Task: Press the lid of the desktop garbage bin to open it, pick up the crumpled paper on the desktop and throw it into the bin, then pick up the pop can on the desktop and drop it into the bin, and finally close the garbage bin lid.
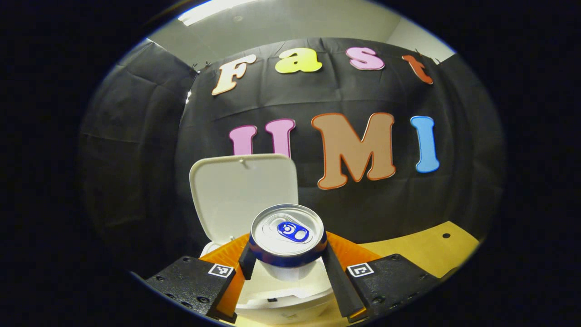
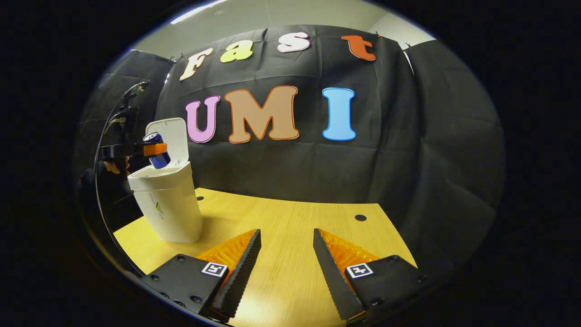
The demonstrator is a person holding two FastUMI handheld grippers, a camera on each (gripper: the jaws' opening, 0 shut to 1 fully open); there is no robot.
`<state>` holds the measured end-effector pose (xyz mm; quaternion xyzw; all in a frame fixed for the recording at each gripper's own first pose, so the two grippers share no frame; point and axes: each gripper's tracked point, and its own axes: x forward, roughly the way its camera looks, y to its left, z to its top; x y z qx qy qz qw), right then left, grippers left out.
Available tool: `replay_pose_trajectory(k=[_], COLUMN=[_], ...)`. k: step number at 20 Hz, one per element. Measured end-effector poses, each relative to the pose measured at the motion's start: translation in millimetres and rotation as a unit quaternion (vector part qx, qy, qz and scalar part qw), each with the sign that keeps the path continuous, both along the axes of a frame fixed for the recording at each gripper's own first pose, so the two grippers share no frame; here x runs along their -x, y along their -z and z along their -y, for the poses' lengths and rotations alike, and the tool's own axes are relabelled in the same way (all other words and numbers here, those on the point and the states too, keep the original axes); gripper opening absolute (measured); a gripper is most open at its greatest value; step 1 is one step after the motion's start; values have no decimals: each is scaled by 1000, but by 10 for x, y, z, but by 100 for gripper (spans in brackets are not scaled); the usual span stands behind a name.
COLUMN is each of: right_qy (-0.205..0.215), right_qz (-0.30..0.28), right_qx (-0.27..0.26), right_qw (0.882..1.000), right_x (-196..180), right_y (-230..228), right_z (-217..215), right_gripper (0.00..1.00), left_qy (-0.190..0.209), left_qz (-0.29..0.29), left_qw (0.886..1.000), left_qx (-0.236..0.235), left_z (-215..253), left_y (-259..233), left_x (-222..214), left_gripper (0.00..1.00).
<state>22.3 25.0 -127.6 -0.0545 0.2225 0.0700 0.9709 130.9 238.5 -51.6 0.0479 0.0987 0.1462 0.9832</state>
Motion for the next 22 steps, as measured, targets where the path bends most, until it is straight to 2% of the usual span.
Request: replay_pose_trajectory(k=[8,9,10,14,15,16,17,18,19,22], right_qy=[-6,-7,-8,-12,-11,-11,-11,-11,-10,-7], right_qz=[-3,-2,-1,3,5,8,9,10,11,11], right_qx=[3,3,4,5,3,0,-2,-4,-4,-7], right_qw=[1000,1000,1000,1000,1000,1000,1000,1000,1000,1000], right_x=[-41,-59,-79,-98,-104,-116,-131,-135,-147,-123], right_y=[38,20,13,8,-1,-22,-36,-29,-37,-13], right_z=[-56,-73,-89,-71,-60,-66,-69,-64,-64,-10], right_gripper=[80,80,80,80,85,81,81,80,80,85], left_qy=[-37,-40,-41,-36,-29,-24,-20,-15,-14,-11], left_qz=[-32,-30,-23,47,68,89,109,126,142,181], left_qw=[998,998,998,998,997,996,994,992,990,983], left_qx=[35,39,40,0,-7,-12,-14,-13,-13,-26], left_z=[-210,-206,-194,-129,-95,-70,-54,-47,-34,-81], left_y=[452,455,407,-248,-466,-689,-902,-1093,-1291,-1789], left_x=[70,67,85,91,88,63,45,21,-7,-74], left_gripper=[80,84,96,96,96,96,99,96,99,95])
